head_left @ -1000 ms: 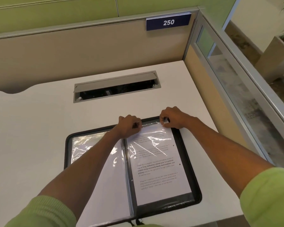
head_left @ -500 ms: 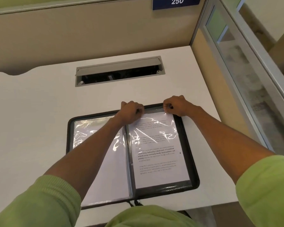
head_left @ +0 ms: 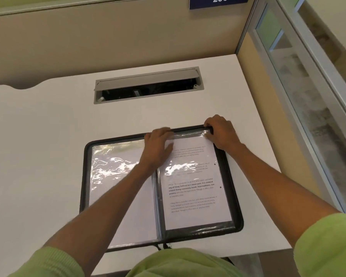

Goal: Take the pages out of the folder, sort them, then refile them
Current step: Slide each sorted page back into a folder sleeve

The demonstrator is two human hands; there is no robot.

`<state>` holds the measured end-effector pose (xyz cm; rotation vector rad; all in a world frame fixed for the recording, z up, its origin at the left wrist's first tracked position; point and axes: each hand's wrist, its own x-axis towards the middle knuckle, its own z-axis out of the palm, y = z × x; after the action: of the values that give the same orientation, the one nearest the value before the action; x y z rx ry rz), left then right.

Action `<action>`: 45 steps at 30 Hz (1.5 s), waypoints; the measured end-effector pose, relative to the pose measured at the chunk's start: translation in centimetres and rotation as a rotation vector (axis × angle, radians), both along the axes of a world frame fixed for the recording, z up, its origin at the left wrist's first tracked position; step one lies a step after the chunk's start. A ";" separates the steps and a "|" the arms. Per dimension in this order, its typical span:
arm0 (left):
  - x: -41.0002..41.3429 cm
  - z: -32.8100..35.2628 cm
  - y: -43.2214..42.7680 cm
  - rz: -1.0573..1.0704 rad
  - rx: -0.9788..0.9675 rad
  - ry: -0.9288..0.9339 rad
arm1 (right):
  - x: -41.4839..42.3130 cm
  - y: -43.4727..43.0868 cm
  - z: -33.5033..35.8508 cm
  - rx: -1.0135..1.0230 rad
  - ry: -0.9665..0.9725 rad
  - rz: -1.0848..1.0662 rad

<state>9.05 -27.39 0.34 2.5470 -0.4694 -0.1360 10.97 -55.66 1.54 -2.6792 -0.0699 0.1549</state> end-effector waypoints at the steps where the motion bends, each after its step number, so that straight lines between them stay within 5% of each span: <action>1: -1.6 -0.4 0.3 -0.001 0.006 -0.013 | -1.2 0.2 -0.2 0.067 -0.045 -0.080; 5: -8.7 -2.4 0.7 -0.032 0.088 -0.026 | -8.6 2.3 0.1 0.288 -0.133 -0.306; 15: -13.5 -4.8 -1.6 -0.030 0.273 -0.039 | -24.7 5.0 -1.5 0.289 0.088 -0.506; 19: -13.6 -4.9 -1.6 -0.024 0.252 -0.049 | -26.4 4.9 -1.3 0.373 0.144 -0.661; 35: -12.8 -4.1 -0.5 -0.123 0.154 0.046 | -27.6 8.3 -0.7 0.155 0.133 -0.854; 38: -12.5 -3.0 -0.3 -0.106 0.046 0.104 | -28.0 9.9 1.2 0.266 0.049 -0.846; 45: -10.4 4.6 3.3 0.266 -0.600 0.424 | -28.2 20.3 6.7 0.508 -0.084 -0.642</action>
<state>-1.31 -24.09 4.96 1.8954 0.0064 -0.3657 -17.21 -35.41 8.20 -2.0763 0.6313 -0.1602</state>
